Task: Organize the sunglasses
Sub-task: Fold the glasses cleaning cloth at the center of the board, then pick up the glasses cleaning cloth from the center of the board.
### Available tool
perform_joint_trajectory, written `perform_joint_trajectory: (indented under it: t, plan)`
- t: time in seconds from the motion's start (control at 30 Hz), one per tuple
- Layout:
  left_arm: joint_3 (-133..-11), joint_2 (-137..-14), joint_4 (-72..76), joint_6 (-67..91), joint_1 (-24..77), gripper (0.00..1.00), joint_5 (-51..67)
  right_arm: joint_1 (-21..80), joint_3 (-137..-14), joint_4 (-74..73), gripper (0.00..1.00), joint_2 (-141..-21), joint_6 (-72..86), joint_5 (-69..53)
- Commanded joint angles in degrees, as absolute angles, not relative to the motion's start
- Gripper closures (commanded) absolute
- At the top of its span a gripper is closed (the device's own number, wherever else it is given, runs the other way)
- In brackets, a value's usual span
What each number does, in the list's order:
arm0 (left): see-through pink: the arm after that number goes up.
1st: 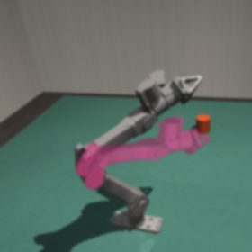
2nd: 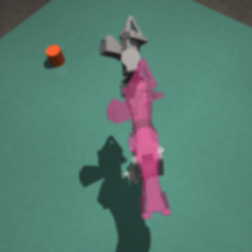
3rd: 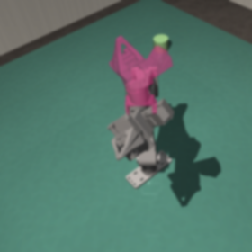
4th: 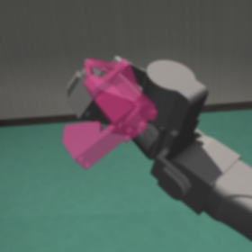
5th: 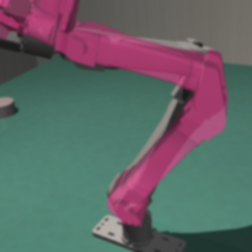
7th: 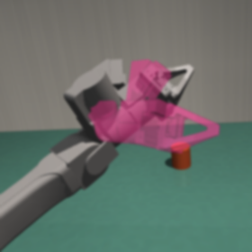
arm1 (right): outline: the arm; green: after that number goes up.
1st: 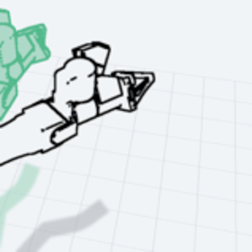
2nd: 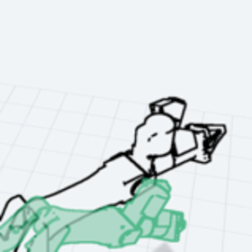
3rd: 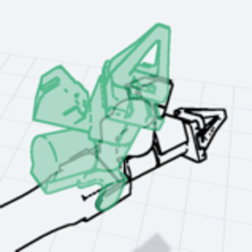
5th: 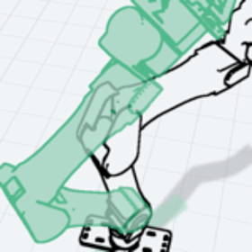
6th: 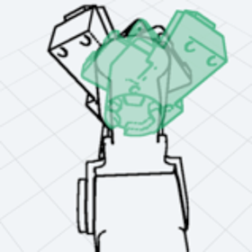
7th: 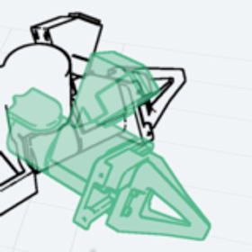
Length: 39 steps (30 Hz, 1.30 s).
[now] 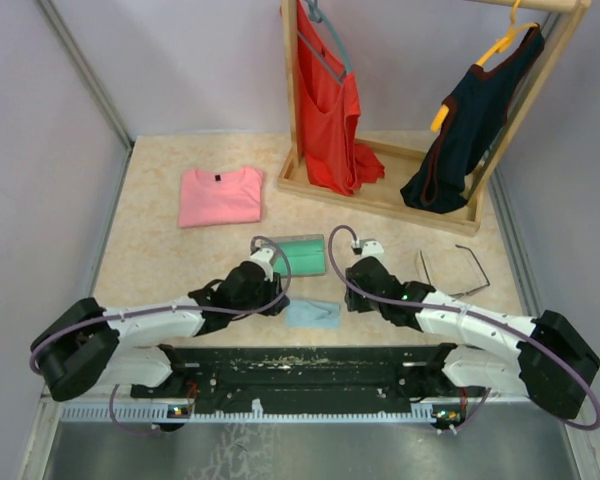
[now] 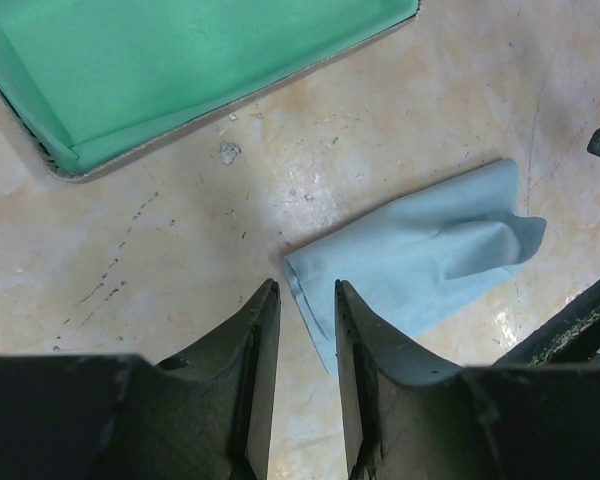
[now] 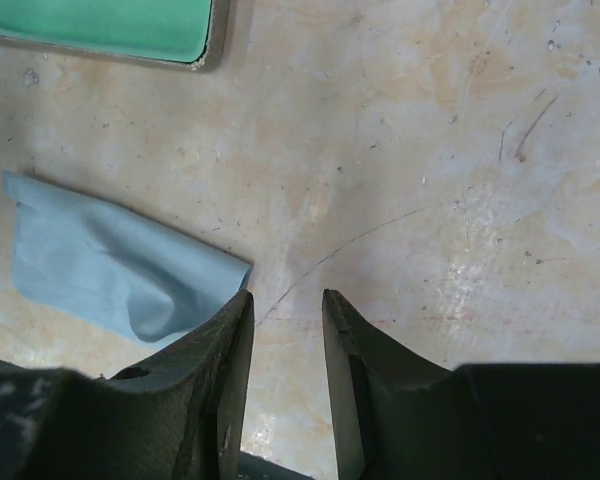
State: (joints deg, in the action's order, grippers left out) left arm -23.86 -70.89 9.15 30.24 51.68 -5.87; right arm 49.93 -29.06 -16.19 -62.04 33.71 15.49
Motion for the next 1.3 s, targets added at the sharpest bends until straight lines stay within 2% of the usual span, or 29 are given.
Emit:
perform_joint_trajectory:
  t: [0.0, 0.13, 0.43, 0.93, 1.07, 1.27]
  plan:
    - [-26.3, -73.9, 11.8, 32.1, 50.9, 0.64, -2.7, 48.3, -31.9, -13.1, 0.65, -63.1, 36.8, 12.6]
    - [-26.3, -75.5, 13.5, 33.2, 50.7, 0.62, -1.6, 47.4, -30.4, -11.0, 0.61, -62.7, 38.6, 10.4]
    - [-27.7, -77.5, 12.7, 35.2, 50.3, 0.59, -3.6, 46.9, -29.9, -10.2, 0.61, -62.2, 40.4, 10.5]
    - [-28.7, -80.4, 11.6, 35.1, 50.2, 0.59, -4.0, 46.9, -29.8, -10.1, 0.59, -62.3, 41.3, 10.3]
    - [-29.2, -81.2, 11.5, 35.1, 50.2, 0.63, -2.7, 46.8, -29.8, -10.4, 0.59, -62.1, 41.3, 10.3]
    - [-28.6, -81.1, 11.6, 35.0, 50.2, 0.80, -2.6, 46.8, -29.1, -10.0, 0.59, -62.0, 42.2, 9.9]
